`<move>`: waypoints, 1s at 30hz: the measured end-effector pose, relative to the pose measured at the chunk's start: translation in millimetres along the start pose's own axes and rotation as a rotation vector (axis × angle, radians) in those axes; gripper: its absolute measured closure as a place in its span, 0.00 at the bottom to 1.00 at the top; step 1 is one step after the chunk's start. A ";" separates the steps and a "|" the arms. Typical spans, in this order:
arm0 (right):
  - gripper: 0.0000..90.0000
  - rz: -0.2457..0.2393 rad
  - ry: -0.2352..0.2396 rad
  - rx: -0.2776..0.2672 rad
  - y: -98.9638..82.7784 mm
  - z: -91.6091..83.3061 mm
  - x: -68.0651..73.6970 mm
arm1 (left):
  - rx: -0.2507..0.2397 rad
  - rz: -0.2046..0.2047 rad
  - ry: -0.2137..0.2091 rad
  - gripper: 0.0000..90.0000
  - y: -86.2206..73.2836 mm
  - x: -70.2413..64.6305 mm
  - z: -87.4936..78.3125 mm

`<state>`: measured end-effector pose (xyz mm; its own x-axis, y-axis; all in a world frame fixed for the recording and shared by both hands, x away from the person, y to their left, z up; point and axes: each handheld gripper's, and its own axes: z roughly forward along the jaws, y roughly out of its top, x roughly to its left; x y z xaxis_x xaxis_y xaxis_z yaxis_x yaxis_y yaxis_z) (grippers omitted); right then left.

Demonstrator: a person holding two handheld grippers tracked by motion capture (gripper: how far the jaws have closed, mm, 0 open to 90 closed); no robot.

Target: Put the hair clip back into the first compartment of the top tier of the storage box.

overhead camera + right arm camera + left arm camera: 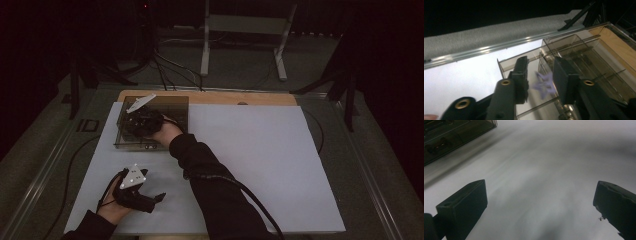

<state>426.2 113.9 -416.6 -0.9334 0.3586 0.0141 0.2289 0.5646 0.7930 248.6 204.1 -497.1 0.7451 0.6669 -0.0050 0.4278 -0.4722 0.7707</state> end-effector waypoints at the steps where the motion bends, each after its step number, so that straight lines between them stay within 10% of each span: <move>1: 0.60 0.003 -0.001 -0.005 0.5 -0.9 0.0 | 0.000 0.000 0.001 0.00 0.0 0.0 0.0; 13: 0.06 0.001 0.071 -0.081 6.2 -28.7 5.0 | -0.003 -0.001 0.001 0.00 0.3 -0.6 0.5; 30: 0.03 0.008 0.014 -0.099 -21.9 -83.2 -7.3 | 0.009 0.000 0.012 0.00 0.2 0.7 1.8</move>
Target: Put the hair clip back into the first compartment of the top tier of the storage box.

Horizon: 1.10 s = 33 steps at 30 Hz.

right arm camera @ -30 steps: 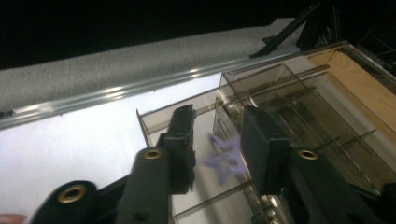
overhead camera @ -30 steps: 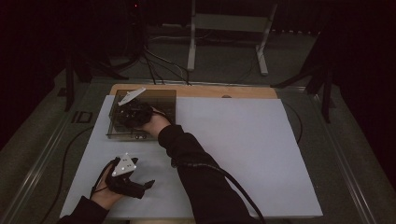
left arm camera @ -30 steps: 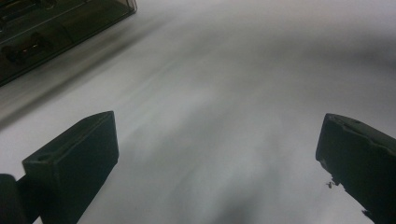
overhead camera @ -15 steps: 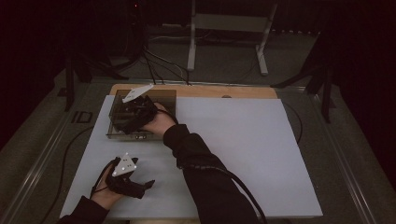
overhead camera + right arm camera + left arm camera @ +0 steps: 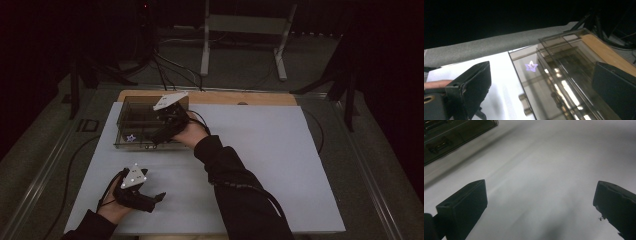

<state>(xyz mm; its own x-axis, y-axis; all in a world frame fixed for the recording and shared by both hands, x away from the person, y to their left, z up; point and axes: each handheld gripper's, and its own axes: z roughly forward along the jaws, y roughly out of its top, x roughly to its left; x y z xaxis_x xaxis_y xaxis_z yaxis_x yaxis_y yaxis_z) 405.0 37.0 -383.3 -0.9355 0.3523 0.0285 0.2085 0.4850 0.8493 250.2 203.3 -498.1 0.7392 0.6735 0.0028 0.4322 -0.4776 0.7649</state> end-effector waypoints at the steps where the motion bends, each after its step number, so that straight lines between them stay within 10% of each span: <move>1: 0.03 0.001 0.001 0.001 -1.3 -3.5 -0.9 | -0.001 -0.001 0.001 0.00 0.0 0.0 0.1; 33: 0.03 0.084 -0.122 -0.030 -97.6 -101.1 -31.7 | 0.014 0.013 -0.001 0.00 0.1 -1.0 1.3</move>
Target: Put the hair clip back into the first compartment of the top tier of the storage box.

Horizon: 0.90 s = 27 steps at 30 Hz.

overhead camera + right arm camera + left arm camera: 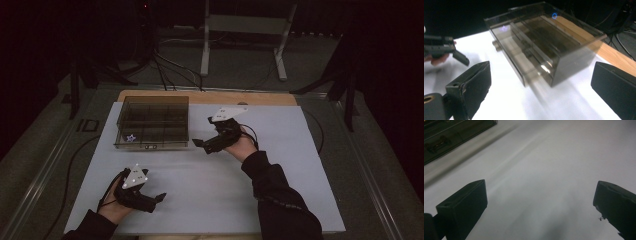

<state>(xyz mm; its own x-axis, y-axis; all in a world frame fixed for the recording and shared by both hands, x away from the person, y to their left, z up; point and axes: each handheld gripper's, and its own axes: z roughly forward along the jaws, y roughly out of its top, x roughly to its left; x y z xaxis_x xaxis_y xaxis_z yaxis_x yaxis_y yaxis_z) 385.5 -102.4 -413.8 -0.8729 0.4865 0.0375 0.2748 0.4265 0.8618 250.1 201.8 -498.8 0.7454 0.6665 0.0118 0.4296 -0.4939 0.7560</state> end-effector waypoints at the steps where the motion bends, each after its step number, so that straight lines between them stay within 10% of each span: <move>1: 0.03 0.000 -0.005 0.001 -4.2 -2.4 -0.8 | -0.002 -0.003 0.000 0.00 0.0 0.0 -0.1; 27: 0.03 0.038 -0.061 0.058 -99.6 -49.2 -8.4 | 0.002 -0.001 -0.003 0.00 -0.2 -0.2 0.1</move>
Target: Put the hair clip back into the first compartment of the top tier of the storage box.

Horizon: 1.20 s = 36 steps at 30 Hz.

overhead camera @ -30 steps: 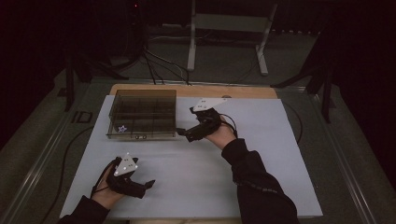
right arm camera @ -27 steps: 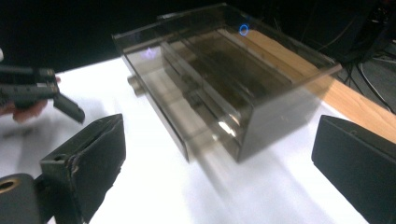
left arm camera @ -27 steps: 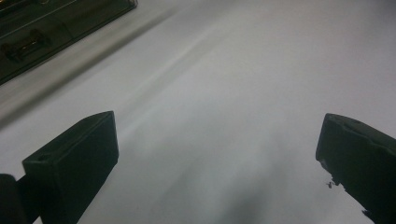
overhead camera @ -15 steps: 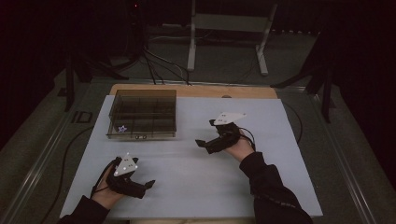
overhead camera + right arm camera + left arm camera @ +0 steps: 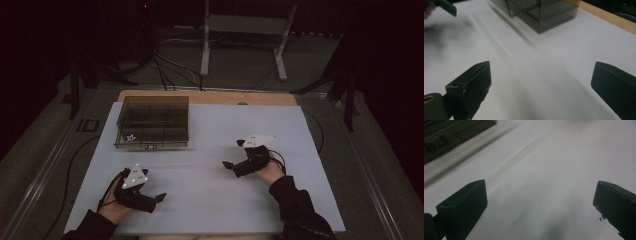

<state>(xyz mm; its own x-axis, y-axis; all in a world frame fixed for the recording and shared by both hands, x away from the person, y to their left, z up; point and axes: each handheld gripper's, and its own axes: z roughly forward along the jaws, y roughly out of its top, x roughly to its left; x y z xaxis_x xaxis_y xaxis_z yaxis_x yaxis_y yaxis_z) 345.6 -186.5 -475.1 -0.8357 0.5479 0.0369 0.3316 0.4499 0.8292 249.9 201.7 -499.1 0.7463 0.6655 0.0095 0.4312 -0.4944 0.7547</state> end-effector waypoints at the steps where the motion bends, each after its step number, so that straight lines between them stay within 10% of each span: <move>1: 0.03 0.003 0.000 0.002 -3.4 -1.7 0.1 | 0.000 0.000 0.000 0.00 0.1 -0.1 0.0; 36: 0.03 0.058 -0.113 -0.017 -75.6 -80.1 24.1 | -0.001 0.003 0.001 0.00 0.6 -1.7 0.5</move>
<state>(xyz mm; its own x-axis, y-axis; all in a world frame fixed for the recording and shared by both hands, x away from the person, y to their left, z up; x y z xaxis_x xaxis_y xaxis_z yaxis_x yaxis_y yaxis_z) 265.4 -263.8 -492.3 -0.7604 0.6491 0.0229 0.3698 0.4036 0.8369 249.2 200.0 -499.0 0.7470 0.6647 0.0120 0.4286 -0.4953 0.7557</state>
